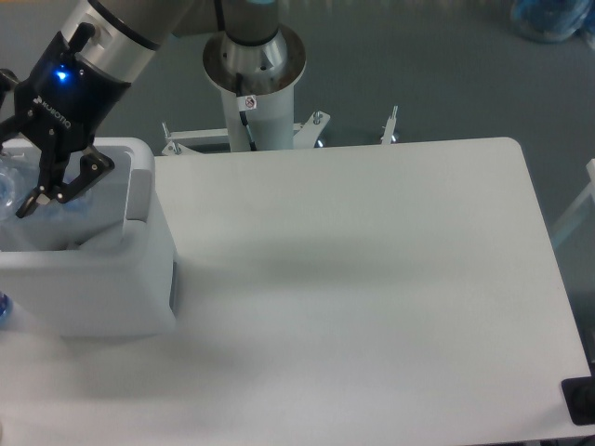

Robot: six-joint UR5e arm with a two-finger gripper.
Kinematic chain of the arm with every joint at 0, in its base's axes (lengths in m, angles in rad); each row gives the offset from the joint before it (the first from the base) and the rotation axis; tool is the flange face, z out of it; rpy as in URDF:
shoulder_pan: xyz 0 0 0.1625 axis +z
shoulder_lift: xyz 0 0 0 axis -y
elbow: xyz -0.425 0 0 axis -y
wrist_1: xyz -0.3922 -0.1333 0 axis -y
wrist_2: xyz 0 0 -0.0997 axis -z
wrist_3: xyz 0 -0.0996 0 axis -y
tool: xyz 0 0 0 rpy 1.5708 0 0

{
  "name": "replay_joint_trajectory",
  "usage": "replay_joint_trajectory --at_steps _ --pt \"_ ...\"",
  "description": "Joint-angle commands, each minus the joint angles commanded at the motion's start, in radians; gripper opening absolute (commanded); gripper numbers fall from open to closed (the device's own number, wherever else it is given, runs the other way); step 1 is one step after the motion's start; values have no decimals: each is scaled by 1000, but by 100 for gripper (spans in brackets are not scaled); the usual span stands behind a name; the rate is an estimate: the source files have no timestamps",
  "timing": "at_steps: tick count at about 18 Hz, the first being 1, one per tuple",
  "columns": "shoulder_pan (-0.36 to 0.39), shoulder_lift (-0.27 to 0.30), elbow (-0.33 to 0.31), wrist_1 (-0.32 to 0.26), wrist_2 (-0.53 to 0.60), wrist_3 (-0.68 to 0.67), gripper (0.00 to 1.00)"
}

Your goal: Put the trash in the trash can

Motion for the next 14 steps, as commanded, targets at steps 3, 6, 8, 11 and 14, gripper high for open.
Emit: replay_joint_trajectory --at_steps 3,6,8,11,14 --pt "2 2 6 0 5 5 100" --pt "12 -8 17 -2 8 6 100" --pt "58 -9 23 -2 9 28 100" --pt "119 -44 49 -2 9 43 100" --pt "216 -84 77 -3 9 45 100"
